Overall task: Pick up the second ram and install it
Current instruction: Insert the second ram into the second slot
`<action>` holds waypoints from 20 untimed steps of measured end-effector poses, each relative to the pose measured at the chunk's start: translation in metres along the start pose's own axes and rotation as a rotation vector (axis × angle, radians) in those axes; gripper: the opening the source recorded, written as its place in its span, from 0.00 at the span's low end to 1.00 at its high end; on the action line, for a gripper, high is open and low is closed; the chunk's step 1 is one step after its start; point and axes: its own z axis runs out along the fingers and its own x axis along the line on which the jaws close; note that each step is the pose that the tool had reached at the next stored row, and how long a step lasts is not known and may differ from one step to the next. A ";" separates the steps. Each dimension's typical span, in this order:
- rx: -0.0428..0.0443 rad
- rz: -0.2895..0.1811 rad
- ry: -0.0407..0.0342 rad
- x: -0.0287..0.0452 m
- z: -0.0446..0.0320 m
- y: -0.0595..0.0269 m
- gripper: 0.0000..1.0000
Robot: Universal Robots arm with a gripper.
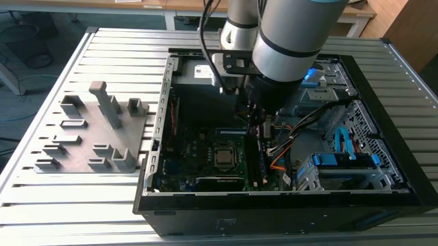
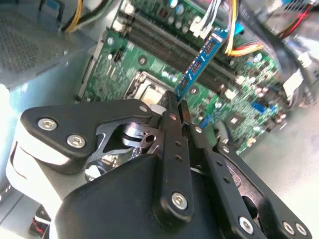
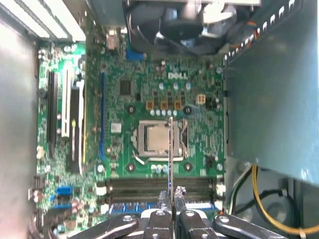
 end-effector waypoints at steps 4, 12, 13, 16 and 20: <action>0.0001 0.000 0.0000 0.0002 0.0002 0.0024 0.14; 0.0032 0.041 0.0014 0.0002 0.0004 0.0027 0.14; 0.0044 0.057 0.0013 0.0002 0.0004 0.0027 0.14; 0.0081 0.105 -0.0004 0.0002 0.0009 0.0026 0.14; 0.0119 0.158 -0.0023 0.0003 0.0013 0.0026 0.14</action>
